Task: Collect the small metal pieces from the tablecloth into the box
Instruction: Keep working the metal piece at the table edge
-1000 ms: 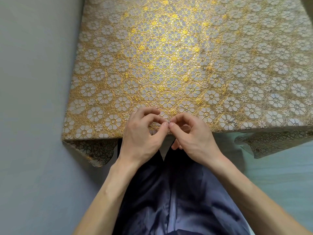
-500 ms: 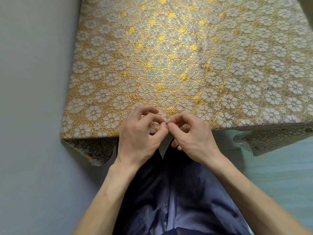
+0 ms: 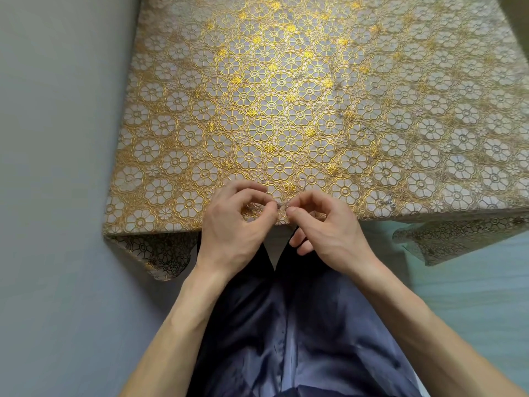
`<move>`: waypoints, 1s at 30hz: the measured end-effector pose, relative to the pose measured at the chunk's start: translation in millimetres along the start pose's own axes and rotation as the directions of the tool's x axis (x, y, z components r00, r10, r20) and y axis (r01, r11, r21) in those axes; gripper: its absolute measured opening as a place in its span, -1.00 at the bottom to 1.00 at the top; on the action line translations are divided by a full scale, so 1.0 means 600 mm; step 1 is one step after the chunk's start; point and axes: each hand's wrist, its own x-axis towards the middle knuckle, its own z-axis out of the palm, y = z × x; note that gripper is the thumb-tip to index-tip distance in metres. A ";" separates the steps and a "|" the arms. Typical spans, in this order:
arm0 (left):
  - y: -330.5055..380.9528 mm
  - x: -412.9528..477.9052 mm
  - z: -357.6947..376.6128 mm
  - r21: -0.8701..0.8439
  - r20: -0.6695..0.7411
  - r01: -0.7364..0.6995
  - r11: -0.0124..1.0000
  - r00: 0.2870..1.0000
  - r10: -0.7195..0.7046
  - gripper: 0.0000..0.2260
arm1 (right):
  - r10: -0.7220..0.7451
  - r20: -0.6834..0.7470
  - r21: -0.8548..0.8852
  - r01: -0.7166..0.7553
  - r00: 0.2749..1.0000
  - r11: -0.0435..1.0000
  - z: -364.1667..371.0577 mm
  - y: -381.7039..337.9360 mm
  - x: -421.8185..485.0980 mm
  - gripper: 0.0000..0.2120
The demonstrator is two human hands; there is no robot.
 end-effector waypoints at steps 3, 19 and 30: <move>0.001 0.000 -0.001 0.008 0.016 0.009 1.000 1.000 -0.009 -0.90 | 0.007 0.005 -0.021 -0.007 1.000 1.000 -0.001 0.000 0.000 -0.92; 0.004 0.003 -0.013 0.023 0.103 -0.023 0.999 0.995 0.020 -0.87 | -0.363 0.216 -0.637 0.413 0.906 0.651 -0.016 0.013 0.029 -0.84; 0.017 0.026 -0.043 -0.180 0.194 0.150 0.972 0.974 -0.114 -0.97 | -0.102 0.289 -0.171 0.156 0.952 0.973 -0.042 -0.046 0.057 -0.88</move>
